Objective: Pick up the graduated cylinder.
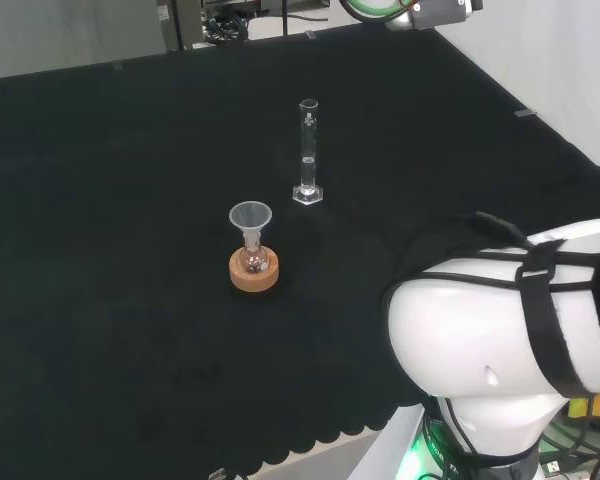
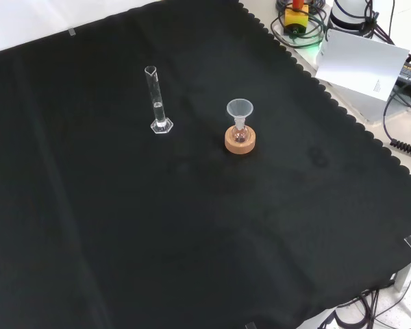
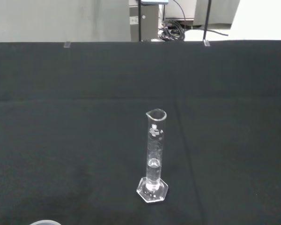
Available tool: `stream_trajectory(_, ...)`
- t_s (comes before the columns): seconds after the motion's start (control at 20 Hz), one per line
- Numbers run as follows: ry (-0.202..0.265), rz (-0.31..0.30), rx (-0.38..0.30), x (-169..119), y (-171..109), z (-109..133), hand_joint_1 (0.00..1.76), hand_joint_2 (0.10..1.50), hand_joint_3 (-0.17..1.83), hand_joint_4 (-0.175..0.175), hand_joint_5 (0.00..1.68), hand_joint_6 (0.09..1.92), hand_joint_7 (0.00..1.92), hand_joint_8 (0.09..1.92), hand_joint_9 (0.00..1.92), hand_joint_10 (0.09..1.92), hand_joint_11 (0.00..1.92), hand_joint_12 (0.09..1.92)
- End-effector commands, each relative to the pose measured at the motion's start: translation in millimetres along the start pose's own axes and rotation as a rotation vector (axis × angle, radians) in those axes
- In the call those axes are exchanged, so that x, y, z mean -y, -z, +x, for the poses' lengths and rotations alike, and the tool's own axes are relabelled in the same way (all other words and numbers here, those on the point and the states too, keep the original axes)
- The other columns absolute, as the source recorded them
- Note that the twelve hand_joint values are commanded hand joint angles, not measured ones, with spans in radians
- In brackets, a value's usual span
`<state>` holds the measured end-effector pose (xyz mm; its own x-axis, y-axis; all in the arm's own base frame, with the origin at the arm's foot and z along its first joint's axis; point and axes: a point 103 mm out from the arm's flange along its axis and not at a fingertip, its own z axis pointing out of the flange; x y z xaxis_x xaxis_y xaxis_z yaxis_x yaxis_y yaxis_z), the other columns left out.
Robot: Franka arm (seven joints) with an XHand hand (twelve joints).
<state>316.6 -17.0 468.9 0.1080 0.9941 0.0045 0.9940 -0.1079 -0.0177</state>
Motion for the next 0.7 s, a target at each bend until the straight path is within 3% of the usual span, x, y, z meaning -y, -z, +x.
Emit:
stream_trajectory(0.05,-0.049,0.040,-0.017,-18,-34,-23,0.07,1.33,0.14,-0.041,0.22,0.09,0.09,0.09,0.09,0.69,0.00,1.38)
stream_trajectory(0.35,-0.054,0.066,-0.043,-54,-72,-43,0.08,1.32,0.14,-0.041,0.22,0.09,0.09,0.09,0.09,0.69,0.00,1.38)
stream_trajectory(0.7,-0.035,0.078,-0.085,-115,-118,-67,0.12,1.31,0.13,-0.047,0.23,0.09,0.10,0.11,0.10,0.69,0.00,1.38)
